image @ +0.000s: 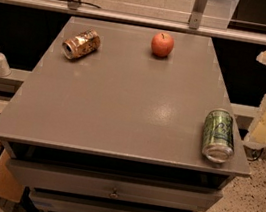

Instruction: Place green can upright

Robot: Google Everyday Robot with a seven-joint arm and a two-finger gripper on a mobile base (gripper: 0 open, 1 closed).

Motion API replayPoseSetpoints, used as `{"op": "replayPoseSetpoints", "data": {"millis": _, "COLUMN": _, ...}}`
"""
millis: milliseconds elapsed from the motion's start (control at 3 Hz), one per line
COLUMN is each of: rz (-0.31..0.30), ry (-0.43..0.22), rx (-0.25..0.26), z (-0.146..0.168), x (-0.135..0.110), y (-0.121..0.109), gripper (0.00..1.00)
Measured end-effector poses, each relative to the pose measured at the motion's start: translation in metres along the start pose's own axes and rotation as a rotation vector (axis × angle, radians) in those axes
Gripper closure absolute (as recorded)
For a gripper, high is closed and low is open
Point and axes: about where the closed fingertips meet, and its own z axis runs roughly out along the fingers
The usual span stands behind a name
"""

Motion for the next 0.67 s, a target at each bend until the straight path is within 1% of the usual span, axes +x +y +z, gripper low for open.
{"op": "replayPoseSetpoints", "data": {"millis": 333, "rz": 0.01, "ry": -0.005, "rx": 0.005, "z": 0.0033, "x": -0.0042, "y": -0.0006, "gripper": 0.0}}
{"op": "replayPoseSetpoints", "data": {"millis": 667, "rz": 0.038, "ry": 0.005, "rx": 0.009, "z": 0.0107, "x": -0.0065, "y": -0.0039, "gripper": 0.0}}
